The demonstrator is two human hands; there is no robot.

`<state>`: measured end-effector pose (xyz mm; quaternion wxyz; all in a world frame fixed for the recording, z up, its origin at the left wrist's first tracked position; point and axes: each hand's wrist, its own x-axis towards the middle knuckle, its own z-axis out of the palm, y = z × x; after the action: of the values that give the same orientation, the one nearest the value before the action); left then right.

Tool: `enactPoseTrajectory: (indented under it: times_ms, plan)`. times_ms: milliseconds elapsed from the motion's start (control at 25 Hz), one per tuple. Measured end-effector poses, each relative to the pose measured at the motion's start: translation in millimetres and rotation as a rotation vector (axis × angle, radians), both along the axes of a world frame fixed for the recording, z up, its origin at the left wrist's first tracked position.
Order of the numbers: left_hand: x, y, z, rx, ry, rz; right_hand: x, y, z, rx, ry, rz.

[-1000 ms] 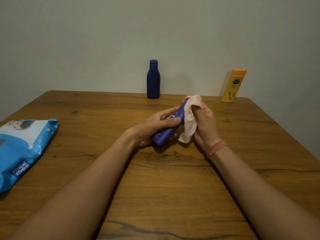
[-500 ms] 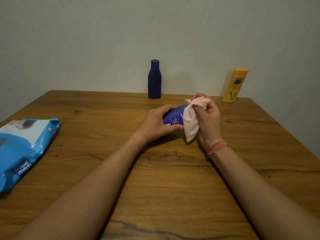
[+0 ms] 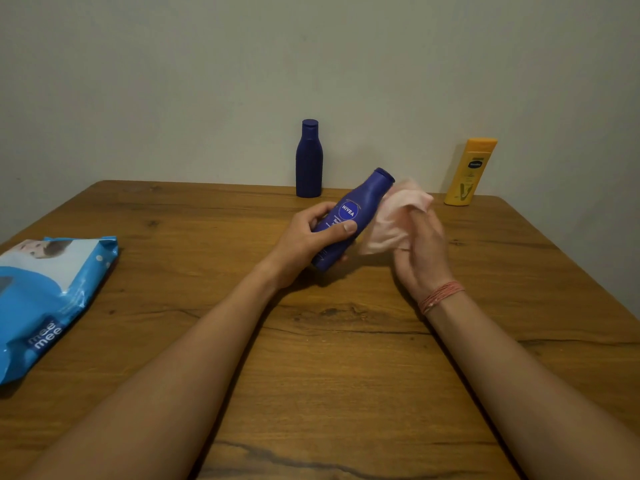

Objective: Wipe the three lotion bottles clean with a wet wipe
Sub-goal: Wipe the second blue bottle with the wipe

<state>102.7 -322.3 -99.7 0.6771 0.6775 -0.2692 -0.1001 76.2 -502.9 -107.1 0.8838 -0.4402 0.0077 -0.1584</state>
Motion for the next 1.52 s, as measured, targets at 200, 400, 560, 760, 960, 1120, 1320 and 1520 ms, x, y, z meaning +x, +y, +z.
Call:
enactPoseTrajectory:
  times_ms: [200,400,560,760,960,1120,1320,1520]
  plan:
    - [-0.5,5.9,2.8,-0.065,0.39,-0.358,-7.2,14.5,3.2,-0.112,-0.102,0.295]
    - [-2.9,1.1,1.9,-0.043,0.435,-0.432,-2.6,7.6,-3.2,0.0,-0.017,0.213]
    - [-2.2,-3.2,2.9,-0.024,0.384,-0.354,1.6,0.4,-5.9,0.01,-0.012,0.131]
    - [-2.4,7.8,2.1,-0.199,0.628,-0.544,-3.0,5.4,1.4,0.01,-0.13,0.176]
    - [-1.1,14.0,7.2,-0.251,0.769,-0.696,-8.9,4.8,6.2,0.013,-0.21,0.396]
    - [-4.4,11.5,7.8,-0.179,0.725,-0.647,-6.0,4.1,1.9,0.017,-0.16,0.353]
    - [-12.1,-0.5,8.6,0.001,0.644,-0.488,-6.8,6.4,2.5,-0.065,-0.087,0.208]
    - [-11.8,-5.1,8.4,-0.037,0.542,-0.325,-15.5,19.6,8.6,-0.278,0.013,0.291]
